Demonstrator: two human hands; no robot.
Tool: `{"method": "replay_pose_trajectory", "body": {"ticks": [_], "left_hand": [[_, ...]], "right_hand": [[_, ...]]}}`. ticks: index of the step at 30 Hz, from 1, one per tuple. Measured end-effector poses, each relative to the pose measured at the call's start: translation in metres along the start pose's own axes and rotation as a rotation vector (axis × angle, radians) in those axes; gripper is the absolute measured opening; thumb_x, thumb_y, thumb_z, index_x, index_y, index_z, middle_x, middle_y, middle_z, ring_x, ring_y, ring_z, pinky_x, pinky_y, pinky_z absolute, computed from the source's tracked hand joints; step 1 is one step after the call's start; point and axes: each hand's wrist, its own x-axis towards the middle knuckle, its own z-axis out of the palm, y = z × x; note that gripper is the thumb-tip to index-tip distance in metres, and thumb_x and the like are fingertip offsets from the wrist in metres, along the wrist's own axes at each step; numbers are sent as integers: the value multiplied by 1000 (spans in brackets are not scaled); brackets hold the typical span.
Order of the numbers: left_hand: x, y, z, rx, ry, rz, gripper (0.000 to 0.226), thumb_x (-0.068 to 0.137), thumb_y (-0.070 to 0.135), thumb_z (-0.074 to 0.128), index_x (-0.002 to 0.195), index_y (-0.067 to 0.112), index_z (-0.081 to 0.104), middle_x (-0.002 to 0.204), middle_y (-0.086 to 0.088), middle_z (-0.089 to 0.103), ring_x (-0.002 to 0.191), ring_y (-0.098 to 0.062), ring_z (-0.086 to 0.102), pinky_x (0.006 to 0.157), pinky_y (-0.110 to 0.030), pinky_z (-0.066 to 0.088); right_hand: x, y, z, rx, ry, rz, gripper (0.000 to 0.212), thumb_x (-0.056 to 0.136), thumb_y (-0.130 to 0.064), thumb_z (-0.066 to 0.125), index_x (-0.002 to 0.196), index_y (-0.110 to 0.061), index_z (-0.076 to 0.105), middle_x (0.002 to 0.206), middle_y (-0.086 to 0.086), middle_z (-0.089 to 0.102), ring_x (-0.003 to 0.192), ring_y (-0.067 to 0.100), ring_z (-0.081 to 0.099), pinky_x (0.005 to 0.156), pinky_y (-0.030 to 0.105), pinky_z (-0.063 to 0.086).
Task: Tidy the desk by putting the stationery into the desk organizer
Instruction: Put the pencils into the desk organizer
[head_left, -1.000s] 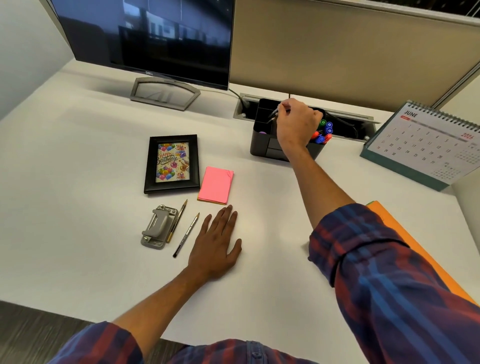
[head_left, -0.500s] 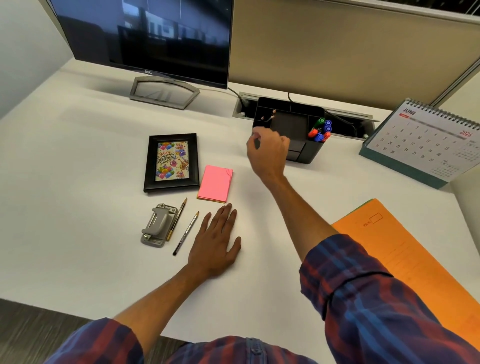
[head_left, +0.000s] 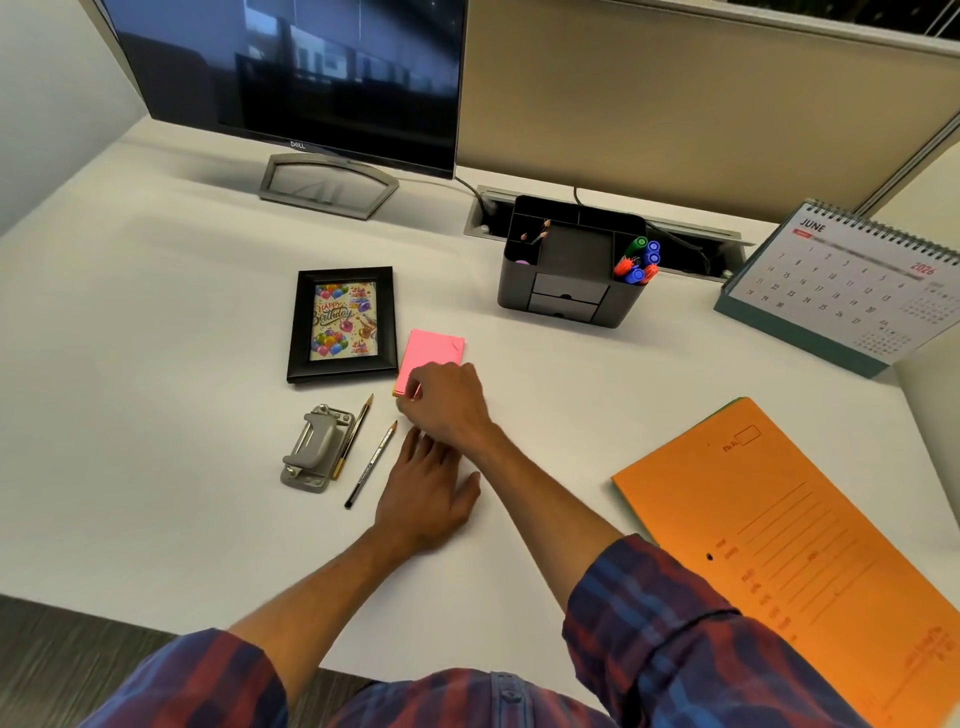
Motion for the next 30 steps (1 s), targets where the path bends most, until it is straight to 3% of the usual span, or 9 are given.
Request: {"method": "replay_pose_trajectory", "body": {"ticks": [5, 7, 9, 12, 17, 22, 26, 28, 30], "left_hand": [[-3, 2, -3, 14, -13, -43, 64, 88, 44, 32, 131, 3, 57, 120, -18, 67, 116, -36, 60, 107, -52, 39], [-4, 3, -3, 11, 7, -57, 64, 85, 42, 36, 134, 5, 55, 114, -15, 70, 104, -33, 67, 96, -48, 49], [-5, 2, -1, -8, 24, -68, 70, 83, 43, 39, 145, 11, 42, 121, -11, 68, 103, -29, 68, 92, -45, 51], [-7, 0, 5, -67, 13, -87, 75, 88, 47, 36, 155, 25, 12, 147, -8, 47, 124, -29, 55, 106, -43, 39], [-8, -2, 12, -56, -7, -95, 75, 92, 56, 26, 156, 20, 12, 153, -10, 39, 132, -29, 49, 110, -42, 32], [-5, 0, 6, -122, -90, -114, 77, 85, 59, 13, 152, 27, -7, 160, -7, 22, 144, -26, 29, 120, -40, 18], [-3, 0, 2, -36, -33, -27, 75, 91, 52, 22, 155, 14, 13, 156, -11, 33, 146, -26, 25, 122, -38, 3], [-2, -1, 4, -4, -15, -11, 70, 96, 51, 23, 153, 11, 22, 156, -11, 33, 147, -23, 22, 122, -39, 1], [0, -1, 6, -3, 2, -18, 68, 98, 49, 26, 154, 12, 20, 160, -7, 24, 149, -18, 15, 122, -40, 3]], "right_hand": [[-10, -14, 11, -28, -59, -8, 20, 82, -33, 64, 87, -14, 69, 84, 5, 69, 81, 24, 61, 80, 35, 40], [-13, -17, 15, -32, -43, 15, 20, 83, -32, 64, 88, -13, 67, 83, 5, 68, 79, 24, 60, 81, 35, 40], [-15, -22, 18, -18, -20, 48, 19, 84, -31, 64, 87, -12, 65, 81, 5, 66, 76, 23, 58, 83, 36, 40], [-16, -28, 24, 22, 9, 113, 14, 82, -26, 66, 83, -13, 64, 78, 4, 64, 72, 21, 55, 83, 35, 38], [-13, -35, 25, 99, 18, 222, 13, 78, -18, 68, 76, -15, 56, 69, 0, 53, 74, 22, 55, 76, 33, 36], [-8, -34, 25, 199, 15, 310, 16, 78, -25, 70, 80, -15, 59, 76, 0, 61, 79, 23, 59, 76, 33, 37], [-1, -23, 8, 380, 52, 324, 19, 77, -33, 73, 86, -15, 74, 85, 1, 72, 78, 18, 62, 84, 34, 48], [5, -17, -9, 499, 114, 321, 14, 75, -31, 74, 83, -20, 76, 84, -2, 73, 76, 13, 62, 80, 31, 52], [13, -10, -28, 600, 210, 324, 12, 73, -31, 75, 81, -22, 75, 81, -6, 73, 76, 10, 66, 75, 27, 54]]}}
